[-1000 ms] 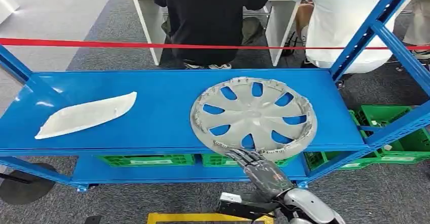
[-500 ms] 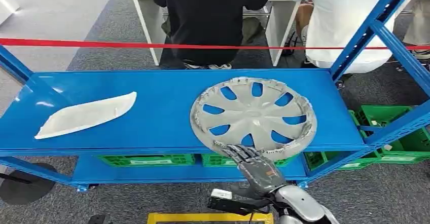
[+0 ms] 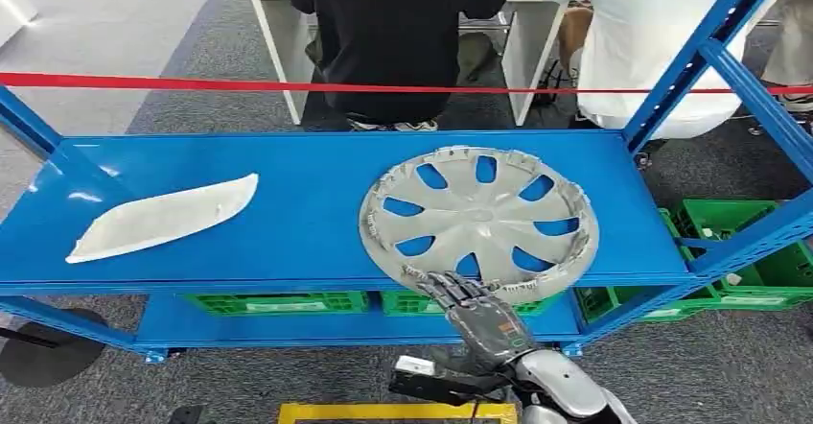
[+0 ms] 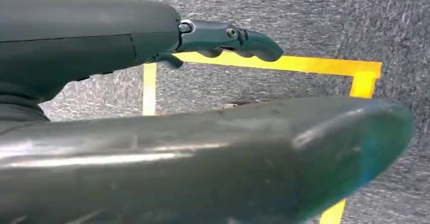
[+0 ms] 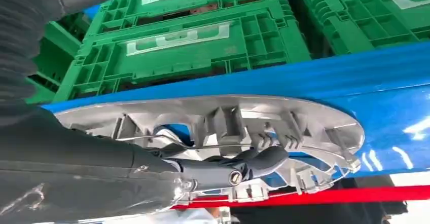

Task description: Take the parts from the cabinet and place them on the table.

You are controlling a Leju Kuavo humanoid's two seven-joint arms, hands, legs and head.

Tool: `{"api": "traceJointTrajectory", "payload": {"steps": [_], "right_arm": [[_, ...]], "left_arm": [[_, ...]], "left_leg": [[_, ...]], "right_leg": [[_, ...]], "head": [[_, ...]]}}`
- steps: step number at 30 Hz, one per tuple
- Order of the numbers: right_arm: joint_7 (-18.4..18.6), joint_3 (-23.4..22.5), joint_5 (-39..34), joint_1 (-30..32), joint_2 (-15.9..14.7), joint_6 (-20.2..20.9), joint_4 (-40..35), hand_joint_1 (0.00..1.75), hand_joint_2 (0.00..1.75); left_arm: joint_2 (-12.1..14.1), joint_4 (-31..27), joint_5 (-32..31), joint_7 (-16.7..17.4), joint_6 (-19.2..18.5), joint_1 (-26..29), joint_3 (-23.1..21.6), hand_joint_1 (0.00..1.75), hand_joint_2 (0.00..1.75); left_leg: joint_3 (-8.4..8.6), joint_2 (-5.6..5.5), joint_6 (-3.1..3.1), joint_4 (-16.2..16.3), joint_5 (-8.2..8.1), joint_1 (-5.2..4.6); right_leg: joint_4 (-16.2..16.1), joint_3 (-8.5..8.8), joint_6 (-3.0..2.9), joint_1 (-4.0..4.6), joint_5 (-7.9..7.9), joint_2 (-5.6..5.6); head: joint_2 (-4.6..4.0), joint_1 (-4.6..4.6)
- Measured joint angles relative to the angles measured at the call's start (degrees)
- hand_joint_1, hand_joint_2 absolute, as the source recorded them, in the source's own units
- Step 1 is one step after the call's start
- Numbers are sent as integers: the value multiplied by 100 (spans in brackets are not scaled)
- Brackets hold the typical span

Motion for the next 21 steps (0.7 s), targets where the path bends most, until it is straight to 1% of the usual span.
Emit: {"api": "traceJointTrajectory", "payload": {"steps": [5, 10, 14, 17, 21], "right_arm": [[-105, -18, 164, -200, 164, -44, 68, 0, 175], [-89, -81, 313, -354, 227, 70, 94, 0, 175], [-33, -174, 461, -649, 362, -107, 318, 0, 175], [-33, -280, 487, -842, 465, -112, 389, 0, 175], [-15, -378, 520, -948, 542, -107, 435, 0, 175]], "left_arm": [[0, 2, -37, 2, -9, -1, -24, 0, 0], [0, 0, -129, 44, -48, 0, -52, 0, 0], [0, 2, -257, 44, -90, -2, -146, 0, 0], [-2, 0, -297, 52, -92, 0, -179, 0, 0], [-2, 2, -304, 59, -92, 1, -232, 0, 0]], "left_leg": [[0, 0, -4, 0, 3, 0], [-1, 0, -5, 0, 3, 0], [0, 1, -5, 0, 4, 0], [0, 1, -6, 0, 6, 0], [0, 1, -7, 0, 6, 0]], "right_leg": [[3, -4, -1, 0, 0, 0], [5, -3, -1, 0, 1, 0], [7, -5, -3, 0, 3, 4], [8, -4, -4, 0, 3, 2], [9, -4, -4, 0, 3, 2]], "head": [[0, -2], [0, 0], [0, -2], [0, 0], [0, 0]]}}
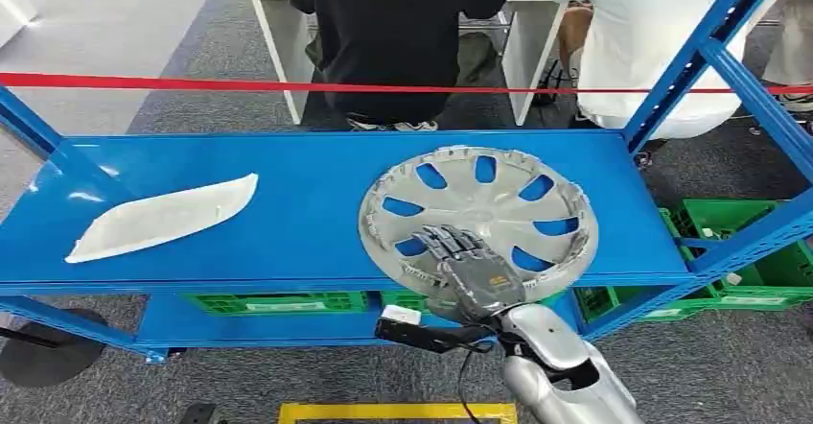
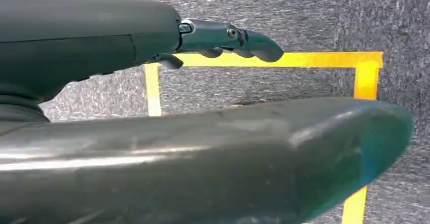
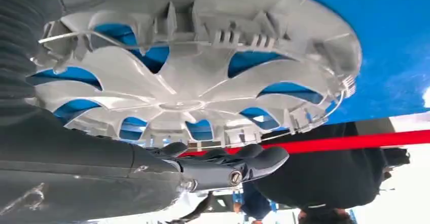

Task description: Take the parts from the cabinet and place them on the table.

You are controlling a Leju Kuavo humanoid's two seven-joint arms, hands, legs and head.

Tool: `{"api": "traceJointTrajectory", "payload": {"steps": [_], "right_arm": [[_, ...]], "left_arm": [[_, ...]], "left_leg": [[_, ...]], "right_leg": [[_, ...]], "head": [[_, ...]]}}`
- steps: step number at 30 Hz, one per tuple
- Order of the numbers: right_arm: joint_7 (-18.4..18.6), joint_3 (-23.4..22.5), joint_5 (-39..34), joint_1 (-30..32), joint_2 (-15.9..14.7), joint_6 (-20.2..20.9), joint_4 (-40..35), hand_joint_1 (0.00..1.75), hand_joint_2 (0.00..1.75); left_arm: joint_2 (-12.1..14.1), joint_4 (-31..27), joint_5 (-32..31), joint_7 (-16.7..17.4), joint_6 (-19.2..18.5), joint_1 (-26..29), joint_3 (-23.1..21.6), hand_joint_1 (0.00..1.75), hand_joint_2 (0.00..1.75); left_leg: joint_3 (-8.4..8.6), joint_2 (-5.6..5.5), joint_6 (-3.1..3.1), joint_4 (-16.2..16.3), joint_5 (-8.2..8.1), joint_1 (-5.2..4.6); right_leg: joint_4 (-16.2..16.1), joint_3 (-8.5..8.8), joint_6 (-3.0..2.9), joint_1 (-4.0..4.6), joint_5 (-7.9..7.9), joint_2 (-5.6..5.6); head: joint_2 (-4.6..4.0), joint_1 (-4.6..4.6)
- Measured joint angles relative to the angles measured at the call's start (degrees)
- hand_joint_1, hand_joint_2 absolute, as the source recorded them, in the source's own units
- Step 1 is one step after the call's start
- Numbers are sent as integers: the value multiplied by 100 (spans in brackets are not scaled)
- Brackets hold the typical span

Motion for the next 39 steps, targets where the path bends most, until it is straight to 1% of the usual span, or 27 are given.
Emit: {"api": "traceJointTrajectory", "payload": {"steps": [6, 11, 13, 28, 34, 39], "right_arm": [[37, -66, 62, -26, 48, 22, 48, 0, 175], [260, -231, 439, -187, 74, -5, 301, 0, 175], [280, -297, 470, -261, 79, -9, 402, 0, 175], [273, -466, 538, -403, 175, -4, 700, 0, 175], [44, -616, 142, -369, 234, 199, 710, 0, 175], [66, -662, 22, -296, 243, 236, 568, 0, 175]], "left_arm": [[0, -2, -20, 0, -4, 0, -37, 0, 0], [0, -2, -103, -2, -15, -1, -42, 0, 0], [2, -2, -103, -2, -17, -1, -42, 0, 0], [2, -2, -59, -11, -13, -2, -42, 0, 0], [2, 0, 11, -4, -9, 0, -35, 0, 0], [2, -2, 44, -7, -7, 0, -31, 0, 0]], "left_leg": [[0, 0, 0, 0, -1, 0], [0, 0, 0, 0, -1, 0], [0, 0, 0, 0, 0, 0], [1, 0, -1, 0, 0, 0], [8, 0, -1, 0, 1, 0], [7, 0, -1, 0, 1, 0]], "right_leg": [[0, 0, -1, 0, -1, 0], [0, -1, -1, 0, -1, 1], [0, 0, -1, 0, 0, 0], [1, -1, -1, 0, -1, 0], [1, 0, -2, 0, 0, 1], [1, 3, -3, 0, 2, 0]], "head": [[0, 0], [0, 0], [0, 0], [0, 0], [0, 0], [0, 0]]}}
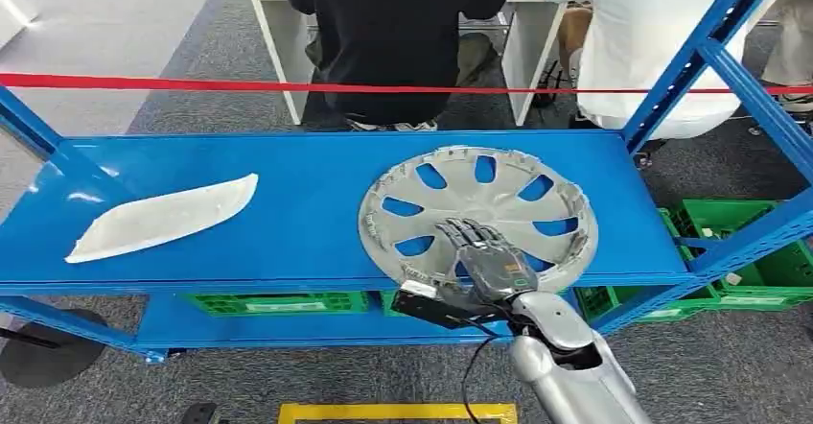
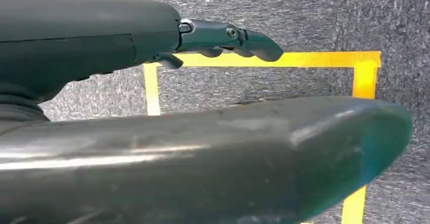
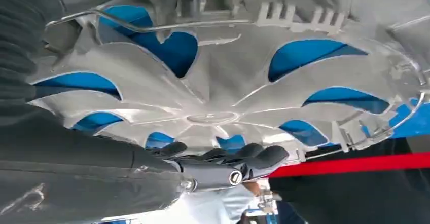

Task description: Take the parts from the cabinet and place them on the table.

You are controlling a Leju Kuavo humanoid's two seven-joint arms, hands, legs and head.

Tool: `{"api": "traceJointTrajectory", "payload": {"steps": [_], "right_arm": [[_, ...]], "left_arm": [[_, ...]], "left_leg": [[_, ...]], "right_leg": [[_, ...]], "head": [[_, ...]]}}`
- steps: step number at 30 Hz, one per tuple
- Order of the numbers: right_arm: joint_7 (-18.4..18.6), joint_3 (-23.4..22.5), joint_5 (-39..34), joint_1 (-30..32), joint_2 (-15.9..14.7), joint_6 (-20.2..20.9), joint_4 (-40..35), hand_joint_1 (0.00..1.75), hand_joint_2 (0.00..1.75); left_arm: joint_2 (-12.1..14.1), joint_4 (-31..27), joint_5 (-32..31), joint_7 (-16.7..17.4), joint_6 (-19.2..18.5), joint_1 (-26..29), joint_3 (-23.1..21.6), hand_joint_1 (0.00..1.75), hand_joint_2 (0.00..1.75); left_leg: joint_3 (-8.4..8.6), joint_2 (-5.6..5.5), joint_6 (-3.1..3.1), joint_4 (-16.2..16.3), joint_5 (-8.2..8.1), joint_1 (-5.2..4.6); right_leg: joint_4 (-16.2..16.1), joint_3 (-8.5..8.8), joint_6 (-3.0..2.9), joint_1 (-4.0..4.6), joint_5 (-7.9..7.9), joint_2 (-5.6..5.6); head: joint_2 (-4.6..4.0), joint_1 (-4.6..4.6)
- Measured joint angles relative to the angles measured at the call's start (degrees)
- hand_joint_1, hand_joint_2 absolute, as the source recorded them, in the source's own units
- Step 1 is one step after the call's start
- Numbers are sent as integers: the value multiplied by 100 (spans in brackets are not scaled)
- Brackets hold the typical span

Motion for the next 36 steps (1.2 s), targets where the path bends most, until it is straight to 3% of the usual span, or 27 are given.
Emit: {"api": "traceJointTrajectory", "payload": {"steps": [14, 36], "right_arm": [[74, -114, -306, 225, -39, 319, -1062, 0, 175], [181, -28, -435, 393, -291, 548, -1233, 0, 175]], "left_arm": [[0, 0, 100, 15, 59, 5, 48, 0, 0], [4, 2, 251, 4, 101, 3, 175, 0, 0]], "left_leg": [[-1, 1, 0, 0, -1, 0], [-1, 1, 0, 0, -1, 0]], "right_leg": [[0, -4, -2, 0, 0, 2], [1, -2, -2, 0, 0, 2]], "head": [[0, 0], [0, 0]]}}
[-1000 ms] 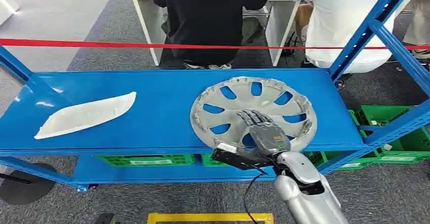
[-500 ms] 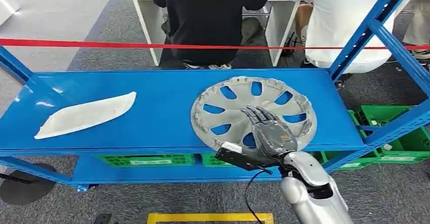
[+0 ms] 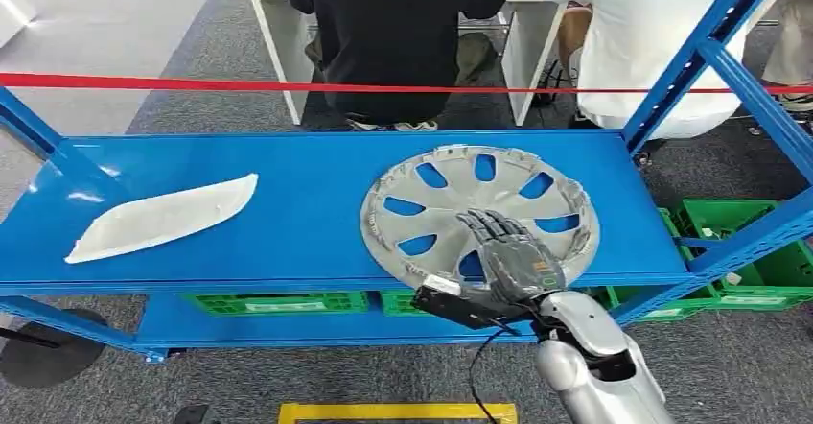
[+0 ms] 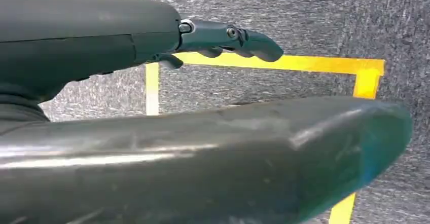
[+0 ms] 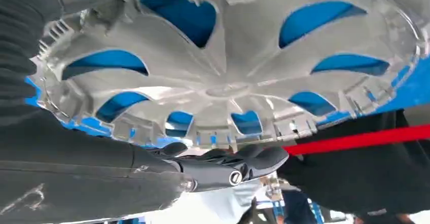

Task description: Take the parts from the cabinet and place them on the table.

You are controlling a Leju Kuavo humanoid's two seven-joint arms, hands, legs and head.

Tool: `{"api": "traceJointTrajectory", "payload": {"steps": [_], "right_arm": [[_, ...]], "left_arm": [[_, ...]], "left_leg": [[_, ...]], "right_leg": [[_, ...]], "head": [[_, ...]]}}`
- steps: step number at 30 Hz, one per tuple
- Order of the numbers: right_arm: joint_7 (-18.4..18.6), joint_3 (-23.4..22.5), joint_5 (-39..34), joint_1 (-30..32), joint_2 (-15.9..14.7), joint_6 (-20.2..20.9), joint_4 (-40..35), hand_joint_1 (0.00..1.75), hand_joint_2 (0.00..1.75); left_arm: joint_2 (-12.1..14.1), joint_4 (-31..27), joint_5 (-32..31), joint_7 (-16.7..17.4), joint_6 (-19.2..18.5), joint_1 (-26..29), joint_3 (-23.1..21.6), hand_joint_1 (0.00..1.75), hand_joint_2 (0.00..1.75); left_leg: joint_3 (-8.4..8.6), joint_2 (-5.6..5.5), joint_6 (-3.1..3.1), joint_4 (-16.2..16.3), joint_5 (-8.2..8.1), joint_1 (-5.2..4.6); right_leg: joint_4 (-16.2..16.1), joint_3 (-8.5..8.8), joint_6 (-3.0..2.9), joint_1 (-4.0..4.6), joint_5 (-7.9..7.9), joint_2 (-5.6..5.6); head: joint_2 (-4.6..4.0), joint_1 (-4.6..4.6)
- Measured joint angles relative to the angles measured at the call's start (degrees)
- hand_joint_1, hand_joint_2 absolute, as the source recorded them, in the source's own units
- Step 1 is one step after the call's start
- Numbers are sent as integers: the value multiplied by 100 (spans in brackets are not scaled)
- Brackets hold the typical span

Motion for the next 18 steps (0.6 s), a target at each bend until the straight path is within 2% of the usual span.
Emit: {"api": "traceJointTrajectory", "payload": {"steps": [9, 18], "right_arm": [[118, 105, -37, 105, -236, 118, 0, 0, 175], [129, 133, -72, 177, -315, 118, 0, 0, 175]], "left_arm": [[7, -2, 57, 20, 7, -1, 66, 0, 0], [18, -2, 46, 20, 22, -2, 111, 0, 0]], "left_leg": [[0, 0, 0, 0, 0, 0], [0, 0, 0, 0, 0, 0]], "right_leg": [[1, -1, 0, 0, 0, 0], [1, 0, 0, 0, 0, 0]], "head": [[0, -2], [0, 0]]}}
